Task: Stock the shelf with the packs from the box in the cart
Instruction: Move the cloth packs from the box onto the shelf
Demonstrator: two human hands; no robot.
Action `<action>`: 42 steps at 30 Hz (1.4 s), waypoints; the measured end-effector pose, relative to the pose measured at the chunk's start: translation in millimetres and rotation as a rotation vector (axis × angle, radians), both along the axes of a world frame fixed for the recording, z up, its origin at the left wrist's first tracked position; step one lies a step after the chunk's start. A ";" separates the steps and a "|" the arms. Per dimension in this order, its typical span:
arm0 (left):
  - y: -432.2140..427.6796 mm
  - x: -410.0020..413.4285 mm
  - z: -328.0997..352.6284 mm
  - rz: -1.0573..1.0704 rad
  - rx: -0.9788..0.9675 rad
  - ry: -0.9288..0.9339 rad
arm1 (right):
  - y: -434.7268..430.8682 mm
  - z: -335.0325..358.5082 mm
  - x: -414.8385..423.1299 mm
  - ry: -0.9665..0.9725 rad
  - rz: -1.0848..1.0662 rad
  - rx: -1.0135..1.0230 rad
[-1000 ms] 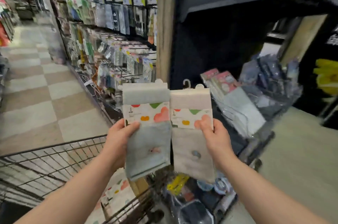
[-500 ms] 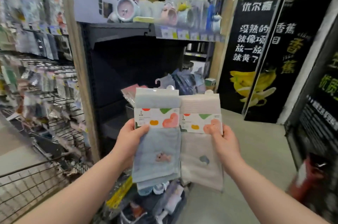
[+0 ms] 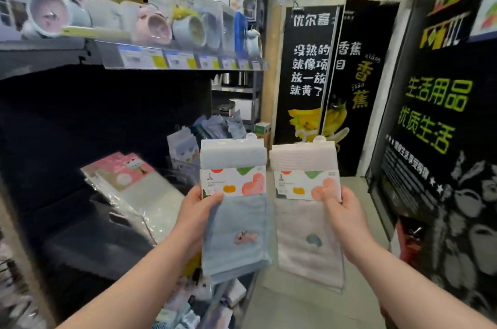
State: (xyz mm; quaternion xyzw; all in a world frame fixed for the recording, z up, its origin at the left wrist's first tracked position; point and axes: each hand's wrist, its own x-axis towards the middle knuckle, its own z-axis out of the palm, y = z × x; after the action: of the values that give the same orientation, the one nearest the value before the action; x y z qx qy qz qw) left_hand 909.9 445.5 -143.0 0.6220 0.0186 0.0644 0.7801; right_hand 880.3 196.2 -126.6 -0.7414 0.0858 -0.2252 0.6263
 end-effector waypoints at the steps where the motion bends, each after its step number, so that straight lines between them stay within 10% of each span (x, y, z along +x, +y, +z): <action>1: -5.2 13.5 0.5 0.002 -0.007 -0.002 | -6.4 0.8 13.1 -0.006 -0.003 -0.002; 42: -94.6 292.3 17.8 0.655 -0.053 0.111 | -57.0 2.0 447.8 0.051 0.726 0.108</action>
State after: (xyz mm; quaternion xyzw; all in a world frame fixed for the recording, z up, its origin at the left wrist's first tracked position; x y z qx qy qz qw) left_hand 1202.2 350.9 -125.2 0.5651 0.2620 0.2773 0.7316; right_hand 1328.0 139.1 -124.6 -0.6948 -0.1555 0.0352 0.7013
